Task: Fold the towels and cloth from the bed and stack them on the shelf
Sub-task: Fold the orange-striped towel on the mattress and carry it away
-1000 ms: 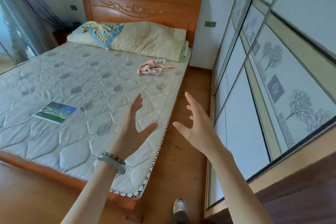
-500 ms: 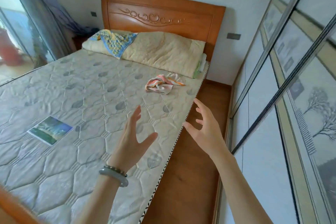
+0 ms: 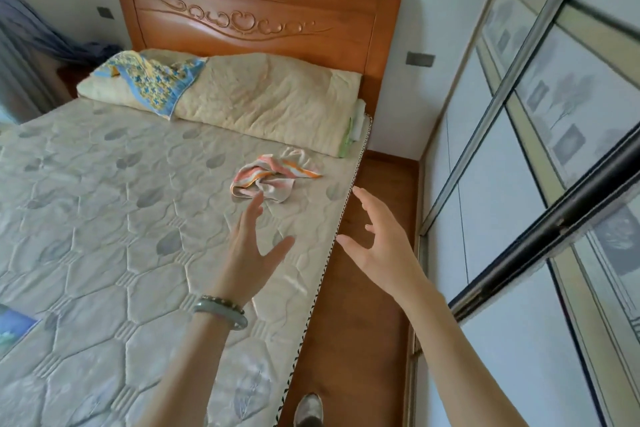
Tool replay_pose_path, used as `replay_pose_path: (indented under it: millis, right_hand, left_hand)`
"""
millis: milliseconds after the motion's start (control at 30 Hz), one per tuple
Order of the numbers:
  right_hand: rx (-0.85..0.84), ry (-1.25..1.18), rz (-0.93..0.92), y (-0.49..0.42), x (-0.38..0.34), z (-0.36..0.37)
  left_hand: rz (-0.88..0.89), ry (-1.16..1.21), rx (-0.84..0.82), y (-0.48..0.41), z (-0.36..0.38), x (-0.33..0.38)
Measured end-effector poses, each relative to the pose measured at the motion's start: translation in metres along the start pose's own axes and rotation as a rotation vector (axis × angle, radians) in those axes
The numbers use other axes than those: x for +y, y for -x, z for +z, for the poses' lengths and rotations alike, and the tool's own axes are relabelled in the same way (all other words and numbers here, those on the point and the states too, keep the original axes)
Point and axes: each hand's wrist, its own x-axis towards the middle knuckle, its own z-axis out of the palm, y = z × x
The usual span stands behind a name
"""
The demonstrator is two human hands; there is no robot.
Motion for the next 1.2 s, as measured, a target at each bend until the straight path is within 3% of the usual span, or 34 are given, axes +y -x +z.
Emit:
replay_pose_path:
  millis: [433, 900, 1200]
  right_hand:
    - [-0.075, 0.04, 0.033, -0.215, 0.095, -0.017]
    - [-0.397, -0.038, -0.072, -0.465, 0.237, -0.033]
    - [-0.608, -0.093, -0.15, -0.572, 0.273, 0.023]
  left_hand:
    - [0.011, -0.023, -0.002, -0.211, 0.069, -0.048]
    - [-0.359, -0.023, 0.285, -0.399, 0.207, -0.083]
    - [-0.505, -0.009, 0.403, -0.466, 0.227, -0.124]
